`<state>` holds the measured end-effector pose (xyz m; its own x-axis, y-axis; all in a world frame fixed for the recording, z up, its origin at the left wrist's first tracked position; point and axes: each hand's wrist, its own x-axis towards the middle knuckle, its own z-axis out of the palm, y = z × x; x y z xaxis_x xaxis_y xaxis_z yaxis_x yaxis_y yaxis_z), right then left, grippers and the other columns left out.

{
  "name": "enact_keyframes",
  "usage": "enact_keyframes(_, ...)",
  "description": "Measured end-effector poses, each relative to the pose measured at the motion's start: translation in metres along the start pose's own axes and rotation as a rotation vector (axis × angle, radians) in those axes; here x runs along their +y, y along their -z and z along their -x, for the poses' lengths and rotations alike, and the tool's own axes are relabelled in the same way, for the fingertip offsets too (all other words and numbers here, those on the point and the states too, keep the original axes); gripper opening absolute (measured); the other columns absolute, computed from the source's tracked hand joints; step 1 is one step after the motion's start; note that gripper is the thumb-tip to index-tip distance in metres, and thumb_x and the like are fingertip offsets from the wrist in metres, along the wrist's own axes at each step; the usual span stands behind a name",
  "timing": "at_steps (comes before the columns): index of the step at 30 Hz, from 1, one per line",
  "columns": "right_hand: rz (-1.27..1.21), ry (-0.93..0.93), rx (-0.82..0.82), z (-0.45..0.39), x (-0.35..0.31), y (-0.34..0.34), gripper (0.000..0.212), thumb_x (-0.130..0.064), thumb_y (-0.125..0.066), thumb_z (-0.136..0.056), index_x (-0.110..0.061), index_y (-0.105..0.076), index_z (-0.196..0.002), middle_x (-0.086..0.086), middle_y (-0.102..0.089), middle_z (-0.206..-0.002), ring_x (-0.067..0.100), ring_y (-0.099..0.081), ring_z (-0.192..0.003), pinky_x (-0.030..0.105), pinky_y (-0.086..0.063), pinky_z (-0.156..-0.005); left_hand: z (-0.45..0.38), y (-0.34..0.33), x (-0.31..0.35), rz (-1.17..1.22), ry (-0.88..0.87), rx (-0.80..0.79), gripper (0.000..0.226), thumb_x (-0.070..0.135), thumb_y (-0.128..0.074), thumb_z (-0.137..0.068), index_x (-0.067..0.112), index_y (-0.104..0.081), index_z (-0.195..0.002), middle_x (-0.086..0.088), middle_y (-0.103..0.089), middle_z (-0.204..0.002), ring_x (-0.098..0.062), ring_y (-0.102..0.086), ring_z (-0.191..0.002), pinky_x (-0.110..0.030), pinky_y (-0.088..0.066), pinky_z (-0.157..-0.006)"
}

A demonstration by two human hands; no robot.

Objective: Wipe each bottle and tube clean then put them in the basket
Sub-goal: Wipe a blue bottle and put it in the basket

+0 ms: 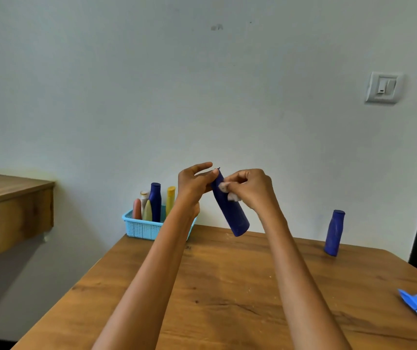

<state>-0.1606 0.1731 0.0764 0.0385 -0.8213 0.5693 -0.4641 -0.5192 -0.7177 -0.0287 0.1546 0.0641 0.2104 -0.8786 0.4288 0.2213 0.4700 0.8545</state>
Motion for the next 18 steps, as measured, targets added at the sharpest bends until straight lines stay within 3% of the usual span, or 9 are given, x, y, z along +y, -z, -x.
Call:
enact_keyframes(3,0.042,0.152,0.161,0.002,0.0,-0.007,0.013,-0.016,-0.066,-0.085,-0.015,-0.072,-0.096,-0.004,-0.069,-0.09,0.005,-0.062,-0.073,0.009,-0.047,-0.06,0.002,-0.003,0.002,-0.006,-0.006,-0.008,0.027,0.008,-0.066,-0.085,0.006,-0.061,-0.112,-0.013,-0.069,-0.09,-0.018,-0.068,-0.074,-0.021,-0.057,-0.067)
enact_keyframes(5,0.063,0.206,0.095,0.002,-0.002,-0.009,0.014,-0.021,-0.069,-0.083,-0.018,-0.073,-0.096,-0.005,-0.07,-0.093,0.004,-0.061,-0.078,0.008,-0.045,-0.063,0.0,-0.001,0.004,-0.024,-0.009,0.038,0.027,0.008,-0.067,-0.084,0.007,-0.062,-0.111,-0.011,-0.069,-0.088,-0.017,-0.068,-0.075,-0.022,-0.057,-0.068)
enact_keyframes(9,0.121,0.074,-0.129,0.002,0.004,-0.004,0.017,-0.025,-0.078,-0.071,-0.021,-0.071,-0.086,-0.01,-0.067,-0.078,0.005,-0.061,-0.073,0.015,-0.045,-0.058,-0.001,0.009,0.003,-0.038,0.011,0.087,0.029,0.007,-0.067,-0.084,0.004,-0.062,-0.112,-0.017,-0.068,-0.093,-0.022,-0.067,-0.078,-0.022,-0.058,-0.067)
enact_keyframes(14,0.019,0.155,0.179,-0.002,0.015,-0.01,0.013,-0.019,-0.067,-0.084,-0.016,-0.068,-0.097,-0.008,-0.066,-0.088,0.005,-0.063,-0.083,0.015,-0.049,-0.068,0.0,0.005,0.007,-0.051,-0.005,0.03,0.027,0.008,-0.066,-0.085,0.003,-0.062,-0.112,-0.012,-0.067,-0.089,-0.016,-0.066,-0.073,-0.019,-0.056,-0.062)
enact_keyframes(18,0.024,0.314,0.177,0.001,0.003,-0.018,0.006,-0.022,-0.07,-0.083,-0.02,-0.069,-0.088,-0.008,-0.064,-0.088,0.001,-0.059,-0.079,0.005,-0.045,-0.064,0.001,0.0,0.006,-0.081,-0.021,0.053,0.027,0.008,-0.068,-0.084,0.004,-0.063,-0.11,-0.013,-0.069,-0.087,-0.019,-0.068,-0.076,-0.026,-0.058,-0.07)
